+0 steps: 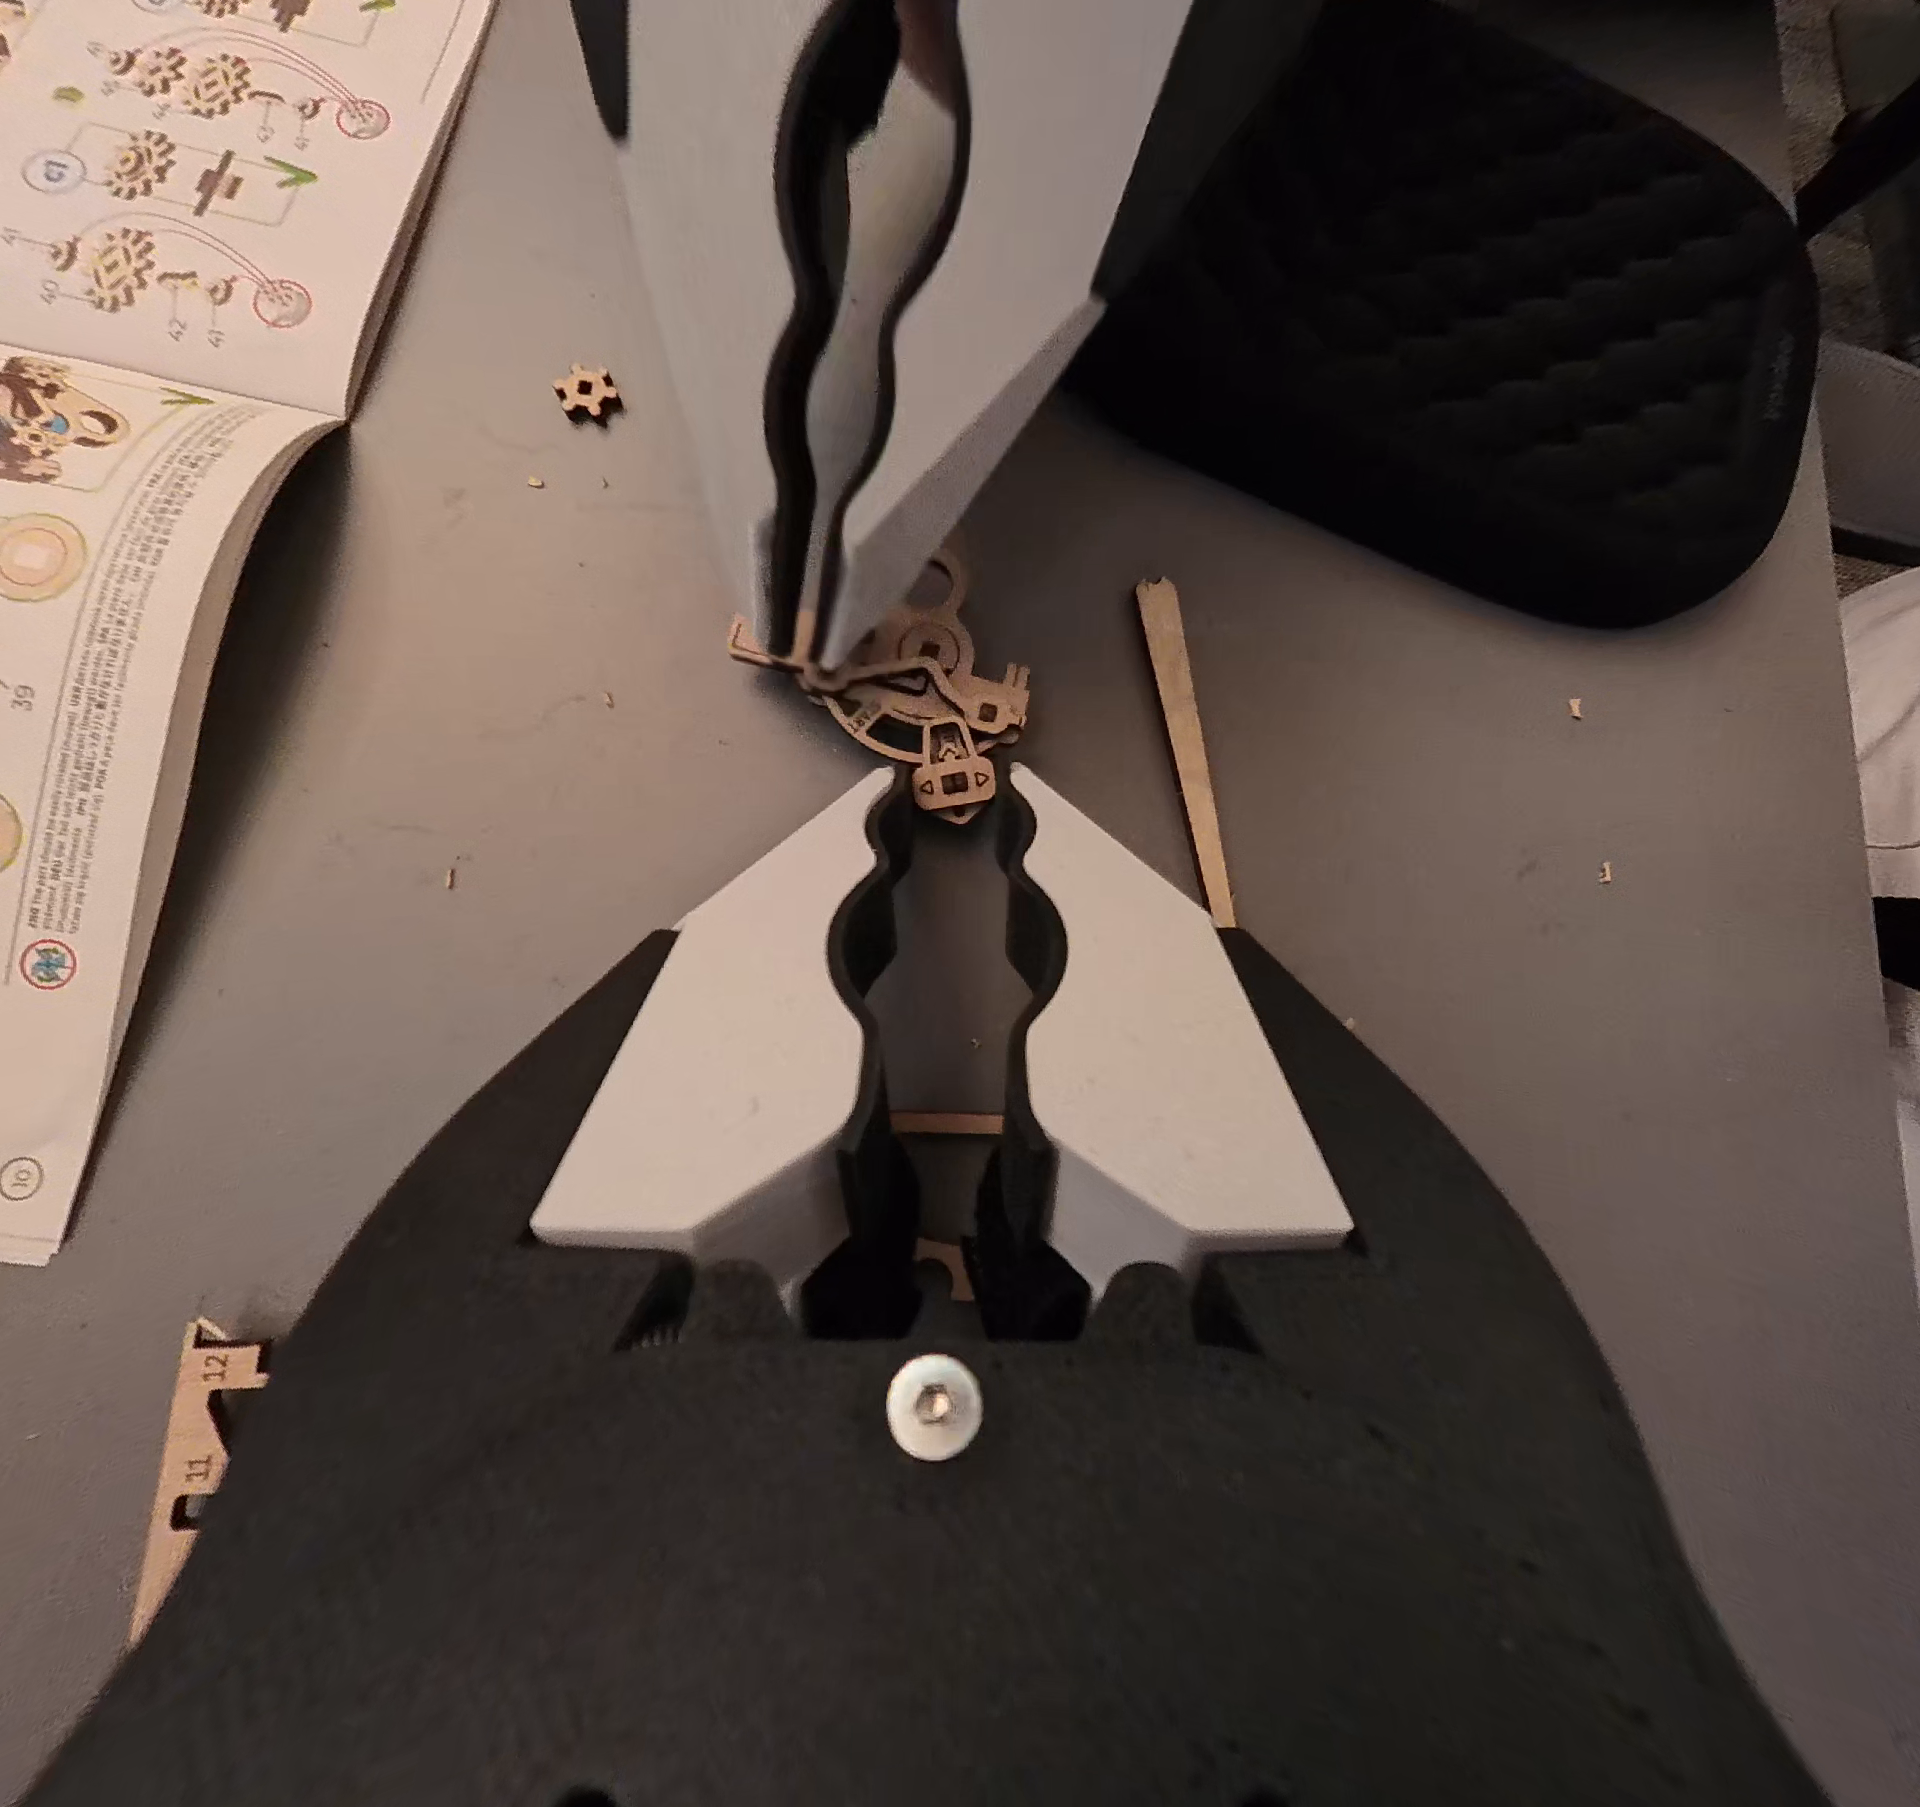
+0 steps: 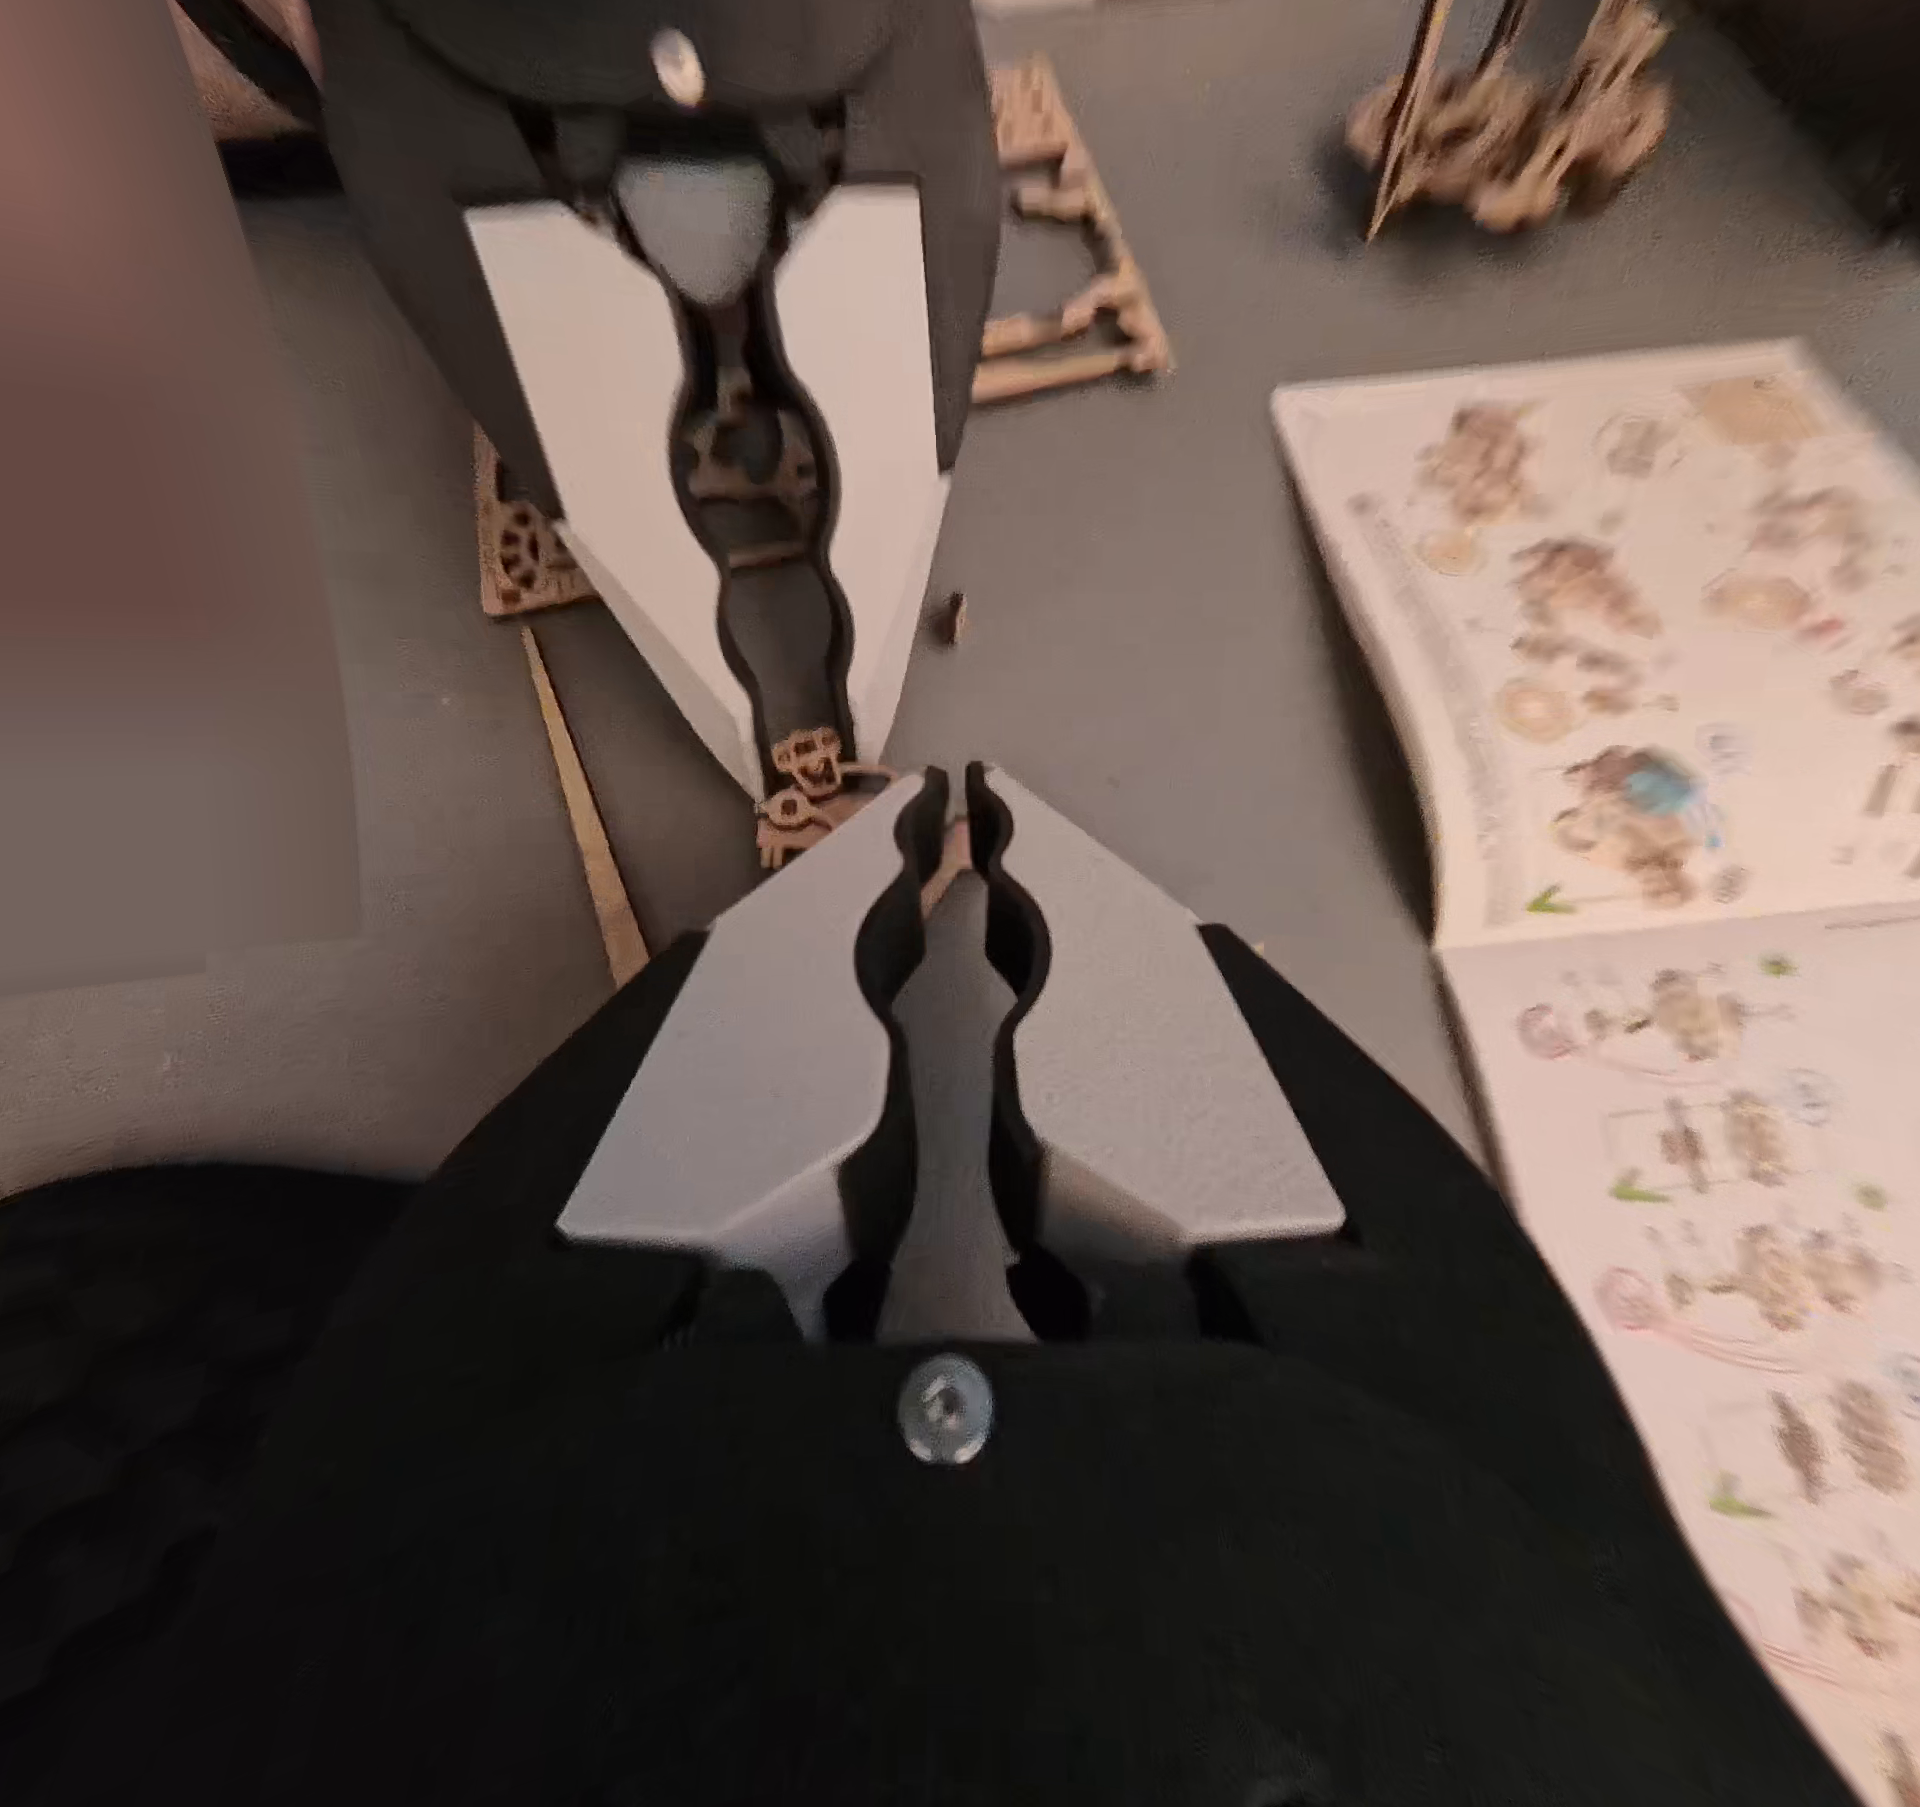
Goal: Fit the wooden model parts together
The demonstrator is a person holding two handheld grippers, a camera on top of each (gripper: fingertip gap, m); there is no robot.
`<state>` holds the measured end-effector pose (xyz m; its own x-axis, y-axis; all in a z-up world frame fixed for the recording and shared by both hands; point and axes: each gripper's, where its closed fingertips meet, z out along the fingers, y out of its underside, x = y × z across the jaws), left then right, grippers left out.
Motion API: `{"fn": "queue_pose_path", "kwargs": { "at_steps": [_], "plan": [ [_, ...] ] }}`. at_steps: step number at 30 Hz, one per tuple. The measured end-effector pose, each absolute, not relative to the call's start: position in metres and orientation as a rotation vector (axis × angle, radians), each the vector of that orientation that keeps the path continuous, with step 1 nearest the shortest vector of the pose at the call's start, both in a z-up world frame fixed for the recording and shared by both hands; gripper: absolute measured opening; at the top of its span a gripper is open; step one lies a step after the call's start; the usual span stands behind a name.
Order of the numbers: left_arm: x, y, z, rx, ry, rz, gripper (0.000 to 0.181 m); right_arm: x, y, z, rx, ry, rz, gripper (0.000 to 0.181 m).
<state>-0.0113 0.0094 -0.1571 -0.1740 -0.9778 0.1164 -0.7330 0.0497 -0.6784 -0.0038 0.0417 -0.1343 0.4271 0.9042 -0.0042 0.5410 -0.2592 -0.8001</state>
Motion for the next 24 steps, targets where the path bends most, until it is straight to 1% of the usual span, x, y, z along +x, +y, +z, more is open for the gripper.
{"fn": "queue_pose_path", "kwargs": {
  "at_steps": [1, 2, 3, 4, 5, 8, 9, 12, 14, 15, 17, 20, 23, 24],
  "plan": [
    [-0.011, 0.01, -0.157, -1.716, 1.96, -0.882, 0.014, -0.005, 0.043, -0.124, -1.881, -1.205, 0.612, 0.0],
    [-0.011, 0.009, -0.157, -1.715, 1.962, -0.88, 0.014, -0.007, 0.041, -0.127, -1.88, -1.211, 0.626, 0.0],
    [-0.011, 0.009, -0.157, -1.715, 1.962, -0.881, 0.014, -0.004, 0.038, -0.148, -1.958, -1.253, 0.616, 0.009],
    [-0.011, 0.01, -0.157, -1.718, 1.959, -0.886, 0.014, -0.006, 0.041, -0.142, -1.926, -1.205, 0.665, 0.0],
    [-0.011, 0.01, -0.157, -1.721, 1.956, -0.89, 0.014, -0.002, 0.041, -0.141, -1.962, -1.22, 0.653, 0.003],
    [-0.012, 0.01, -0.157, -1.716, 1.959, -0.879, 0.014, -0.016, 0.018, -0.104, -1.796, -1.256, 0.757, 0.009],
    [-0.012, 0.01, -0.157, -1.717, 1.958, -0.881, 0.014, -0.022, 0.007, -0.103, -1.775, -1.284, 0.784, 0.01],
    [-0.012, 0.01, -0.157, -1.721, 1.955, -0.89, 0.014, -0.018, 0.005, -0.143, -1.863, -1.402, 0.594, 0.009],
    [-0.012, 0.01, -0.157, -1.718, 1.957, -0.884, 0.014, -0.025, 0.008, -0.121, -1.771, -1.335, 0.65, 0.001],
    [-0.011, 0.01, -0.157, -1.717, 1.957, -0.881, 0.014, -0.024, 0.011, -0.118, -1.774, -1.3, 0.676, 0.0],
    [-0.012, 0.01, -0.157, -1.715, 1.957, -0.876, 0.014, -0.013, 0.017, -0.144, -1.902, -1.337, 0.611, 0.006],
    [-0.012, 0.01, -0.157, -1.713, 1.96, -0.87, 0.014, -0.017, 0.015, -0.126, -1.839, -1.317, 0.642, 0.004],
    [-0.012, 0.01, -0.157, -1.717, 1.959, -0.878, 0.014, -0.016, 0.013, -0.144, -1.911, -1.34, 0.666, 0.006],
    [-0.012, 0.01, -0.157, -1.714, 1.958, -0.877, 0.014, -0.016, 0.015, -0.139, -1.906, -1.334, 0.665, 0.005]
  ]
}}
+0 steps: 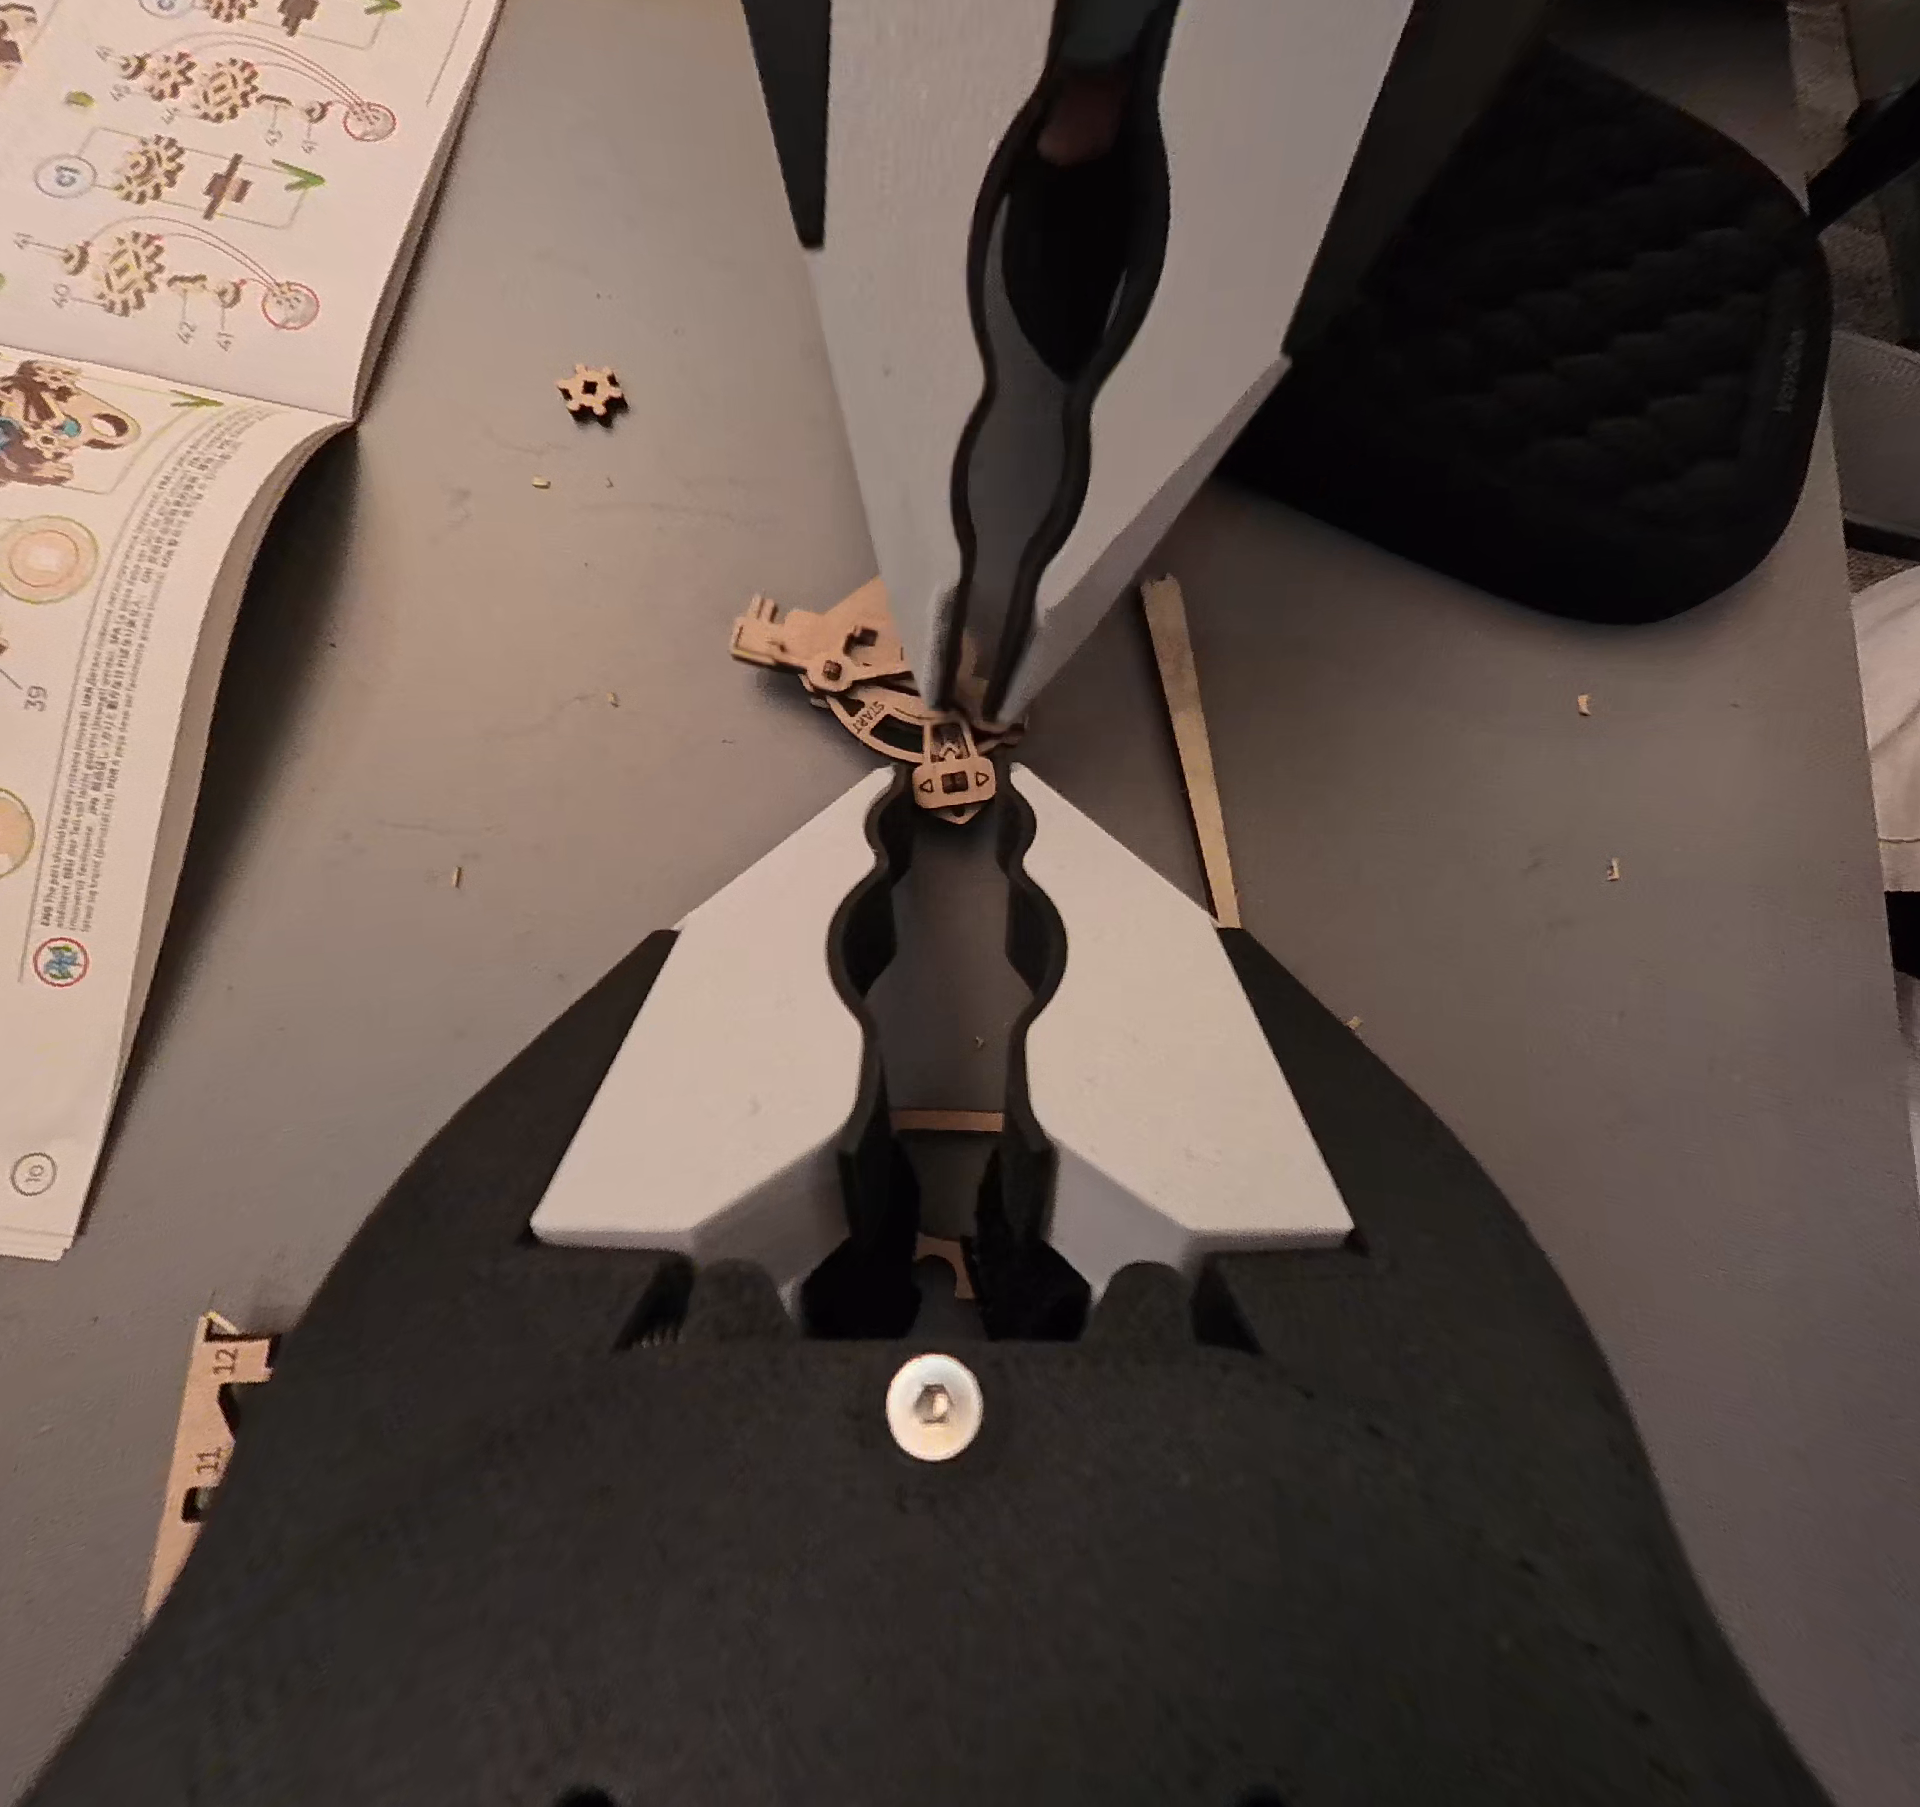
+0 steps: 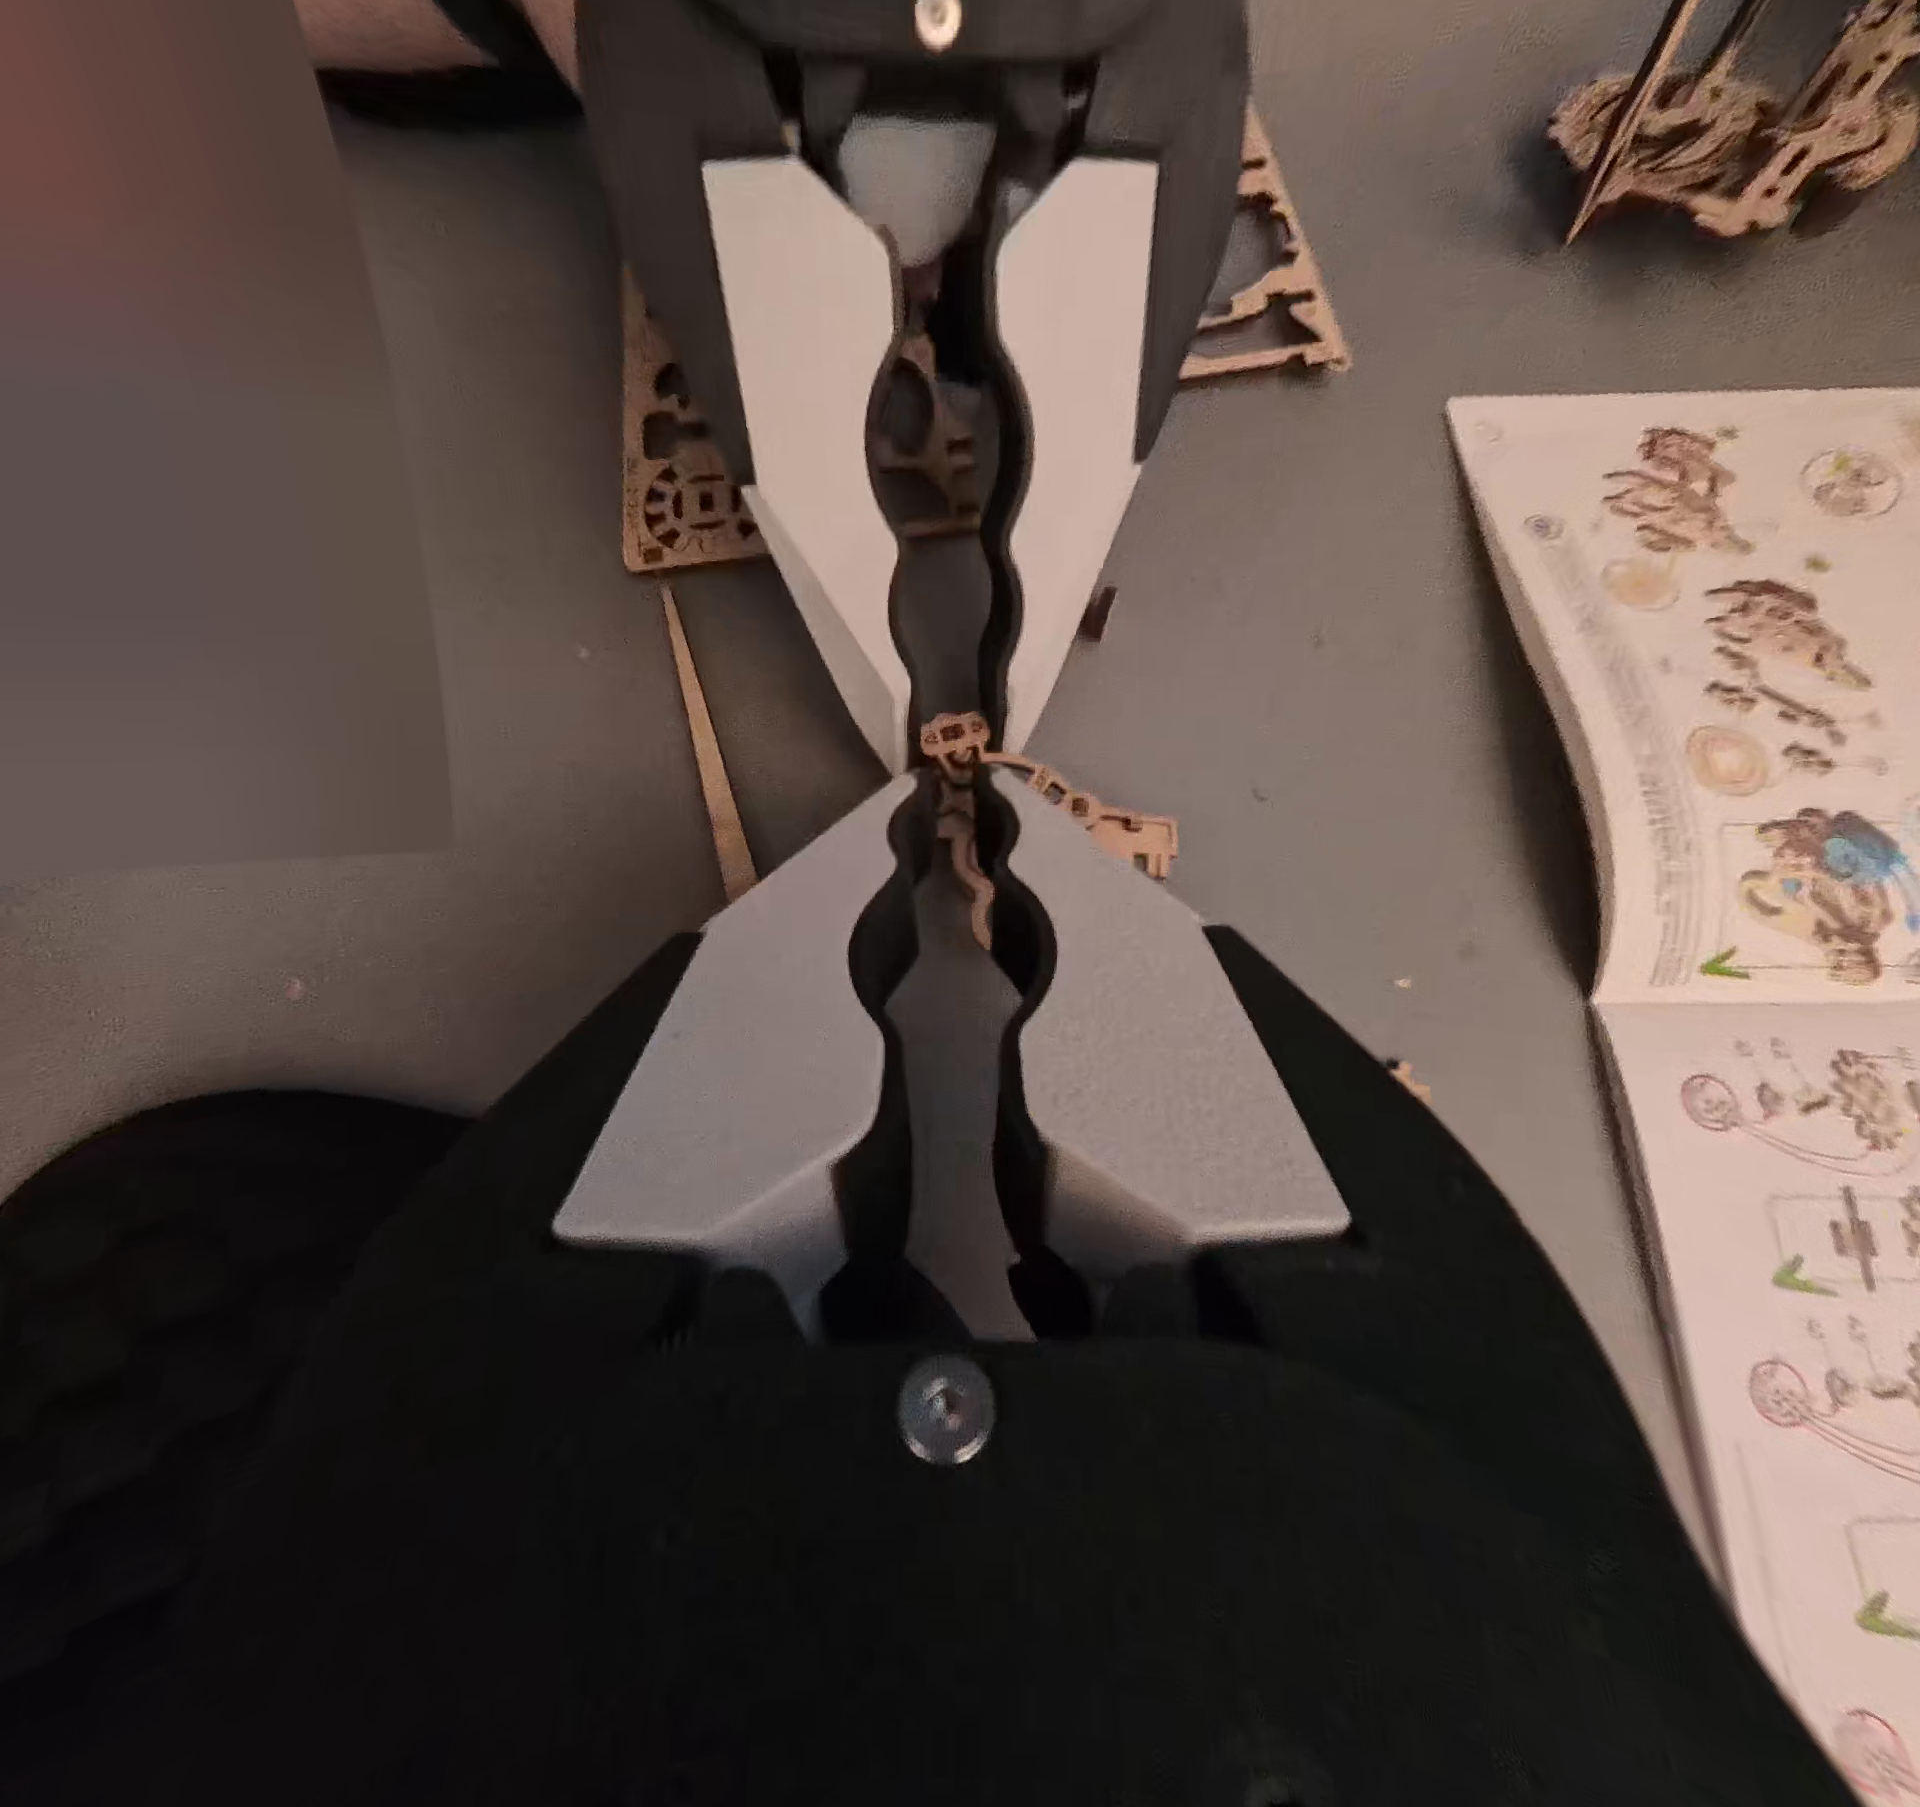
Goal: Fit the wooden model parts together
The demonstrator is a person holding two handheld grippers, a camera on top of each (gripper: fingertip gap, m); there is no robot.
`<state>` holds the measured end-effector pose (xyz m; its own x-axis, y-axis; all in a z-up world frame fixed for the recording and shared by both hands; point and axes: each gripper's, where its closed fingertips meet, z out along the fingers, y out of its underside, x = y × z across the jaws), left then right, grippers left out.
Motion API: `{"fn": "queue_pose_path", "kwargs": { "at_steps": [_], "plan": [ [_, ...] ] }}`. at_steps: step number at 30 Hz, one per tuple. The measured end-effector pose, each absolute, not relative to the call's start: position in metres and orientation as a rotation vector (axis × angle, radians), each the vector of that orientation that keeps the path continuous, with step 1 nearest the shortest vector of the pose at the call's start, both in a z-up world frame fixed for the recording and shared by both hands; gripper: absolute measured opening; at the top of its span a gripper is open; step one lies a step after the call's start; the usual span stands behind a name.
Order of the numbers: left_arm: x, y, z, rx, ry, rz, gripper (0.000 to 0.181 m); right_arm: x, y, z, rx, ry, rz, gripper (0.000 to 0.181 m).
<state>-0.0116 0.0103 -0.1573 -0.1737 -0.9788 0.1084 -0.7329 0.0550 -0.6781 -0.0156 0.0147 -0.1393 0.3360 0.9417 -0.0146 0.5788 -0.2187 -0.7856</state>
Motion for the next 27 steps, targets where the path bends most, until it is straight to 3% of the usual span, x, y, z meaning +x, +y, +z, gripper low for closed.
{"fn": "queue_pose_path", "kwargs": {
  "at_steps": [15, 16, 21, 22, 23, 25, 27],
  "plan": [
    [-0.011, 0.011, -0.158, -1.711, 1.959, -0.863, 0.014, -0.022, 0.011, -0.13, -1.901, -1.331, 0.646, 0.0],
    [-0.011, 0.011, -0.158, -1.712, 1.959, -0.864, 0.014, -0.019, 0.009, -0.148, -1.969, -1.358, 0.645, 0.007],
    [-0.012, 0.012, -0.157, -1.716, 1.955, -0.864, 0.014, -0.02, 0.012, -0.129, -1.891, -1.329, 0.62, 0.0],
    [-0.012, 0.012, -0.157, -1.716, 1.956, -0.863, 0.014, -0.015, 0.012, -0.149, -1.96, -1.366, 0.593, 0.011],
    [-0.013, 0.013, -0.157, -1.713, 1.959, -0.856, 0.014, -0.018, 0.013, -0.139, -1.93, -1.318, 0.654, 0.0],
    [-0.012, 0.012, -0.157, -1.725, 1.949, -0.87, 0.014, -0.012, 0.016, -0.134, -1.938, -1.332, 0.583, 0.008],
    [-0.012, 0.012, -0.157, -1.725, 1.951, -0.873, 0.014, -0.019, 0.012, -0.129, -1.896, -1.31, 0.641, 0.004]
  ]
}}
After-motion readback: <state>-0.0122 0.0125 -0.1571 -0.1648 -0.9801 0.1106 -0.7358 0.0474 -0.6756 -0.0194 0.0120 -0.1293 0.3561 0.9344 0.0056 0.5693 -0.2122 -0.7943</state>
